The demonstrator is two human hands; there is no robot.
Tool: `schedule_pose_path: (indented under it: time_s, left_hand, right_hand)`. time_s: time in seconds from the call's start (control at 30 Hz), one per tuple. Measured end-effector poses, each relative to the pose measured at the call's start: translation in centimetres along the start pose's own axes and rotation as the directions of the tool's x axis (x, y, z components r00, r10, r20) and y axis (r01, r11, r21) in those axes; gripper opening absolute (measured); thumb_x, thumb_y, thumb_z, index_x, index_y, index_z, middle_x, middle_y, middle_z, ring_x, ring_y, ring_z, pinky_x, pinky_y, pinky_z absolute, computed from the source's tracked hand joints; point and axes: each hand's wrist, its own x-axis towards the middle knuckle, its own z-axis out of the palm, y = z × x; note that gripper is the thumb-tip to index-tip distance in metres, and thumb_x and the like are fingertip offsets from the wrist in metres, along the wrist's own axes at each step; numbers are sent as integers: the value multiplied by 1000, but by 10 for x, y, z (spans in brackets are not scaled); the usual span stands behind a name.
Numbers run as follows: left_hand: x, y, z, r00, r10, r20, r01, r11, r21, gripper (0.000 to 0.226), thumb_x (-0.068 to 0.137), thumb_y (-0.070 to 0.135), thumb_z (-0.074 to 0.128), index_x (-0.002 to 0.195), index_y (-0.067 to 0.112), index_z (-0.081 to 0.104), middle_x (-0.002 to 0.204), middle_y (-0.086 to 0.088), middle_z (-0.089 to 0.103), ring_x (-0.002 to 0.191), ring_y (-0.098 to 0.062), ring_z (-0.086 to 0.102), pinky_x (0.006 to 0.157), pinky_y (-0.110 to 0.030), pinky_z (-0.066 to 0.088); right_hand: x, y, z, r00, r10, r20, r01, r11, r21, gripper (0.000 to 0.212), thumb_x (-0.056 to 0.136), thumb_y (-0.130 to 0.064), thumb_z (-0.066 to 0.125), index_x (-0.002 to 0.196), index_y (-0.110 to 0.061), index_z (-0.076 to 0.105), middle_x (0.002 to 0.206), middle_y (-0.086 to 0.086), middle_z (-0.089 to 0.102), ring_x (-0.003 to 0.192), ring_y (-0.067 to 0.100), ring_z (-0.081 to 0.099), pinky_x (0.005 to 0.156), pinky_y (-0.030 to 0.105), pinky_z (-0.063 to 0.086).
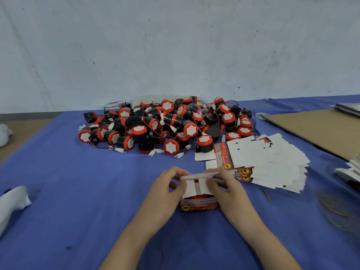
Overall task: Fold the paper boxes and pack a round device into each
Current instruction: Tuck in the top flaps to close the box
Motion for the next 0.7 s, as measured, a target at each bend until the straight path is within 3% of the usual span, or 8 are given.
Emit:
schedule_pose_path:
  time_s: [0.13,0.23,0.3,0.37,0.43,0.53,0.6,0.7]
  left_hand:
    - [2,-4,-1,992,123,-32,-112,965,238,39,98,9,51,87,45,59,105,22,55,97,4,50,73,-15,46]
    - [-1,-6,-5,985,174,18,-168,908,384,37,101,11,43,97,44,59,111,32,46,111,5,40,84,-25,48]
    - [-5,-8,-7,982,184,47,-187,894,408,29,102,20,42,108,39,63,115,36,43,115,11,35,84,-25,50]
    - [-10,-8,-7,979,184,89,-204,894,399,25,102,33,42,117,39,61,124,38,41,119,17,30,86,-23,50]
    - [-14,-10,-7,967,199,156,-248,868,430,32,99,52,41,126,42,54,136,39,36,123,22,24,92,-16,44]
    - [-16,-13,-12,951,185,249,-279,859,429,61,86,77,33,139,48,42,142,45,27,130,25,16,101,-12,33]
    - [-17,-14,-15,945,198,260,-296,858,420,64,81,81,33,137,52,42,137,49,25,131,24,16,102,-10,30]
    - [-18,-15,-12,932,269,243,-354,819,451,58,85,76,32,136,52,45,135,47,26,131,22,19,102,-5,26]
  right_hand:
    - [-1,9,-10,993,-26,114,32,998,-51,32,106,-15,46,112,-36,71,117,-11,68,105,1,64,79,16,53]
    - [0,14,-20,978,-12,208,42,989,-140,43,109,-14,35,125,-41,65,145,-21,48,134,-5,43,106,18,42]
    - [-1,16,-28,968,0,249,37,989,-145,47,109,-11,34,128,-42,63,152,-27,38,140,-8,32,114,23,36]
    - [-5,16,-34,963,-19,269,43,996,-83,46,108,-10,38,127,-40,66,151,-31,38,136,-17,32,107,17,41]
    - [-10,13,-35,957,-60,285,70,997,-23,33,106,-26,47,123,-44,69,146,-36,42,132,-19,37,98,10,44]
    - [-16,14,-33,944,-93,317,153,974,-169,34,89,-55,59,123,-60,56,145,-37,43,131,-7,46,103,21,46]
    - [-16,16,-32,943,-119,312,207,941,-266,40,87,-57,63,124,-62,51,145,-37,42,131,-5,46,106,26,45]
    - [-15,15,-33,934,-167,315,254,931,-262,35,91,-48,65,123,-58,55,145,-37,41,131,-5,46,105,28,46]
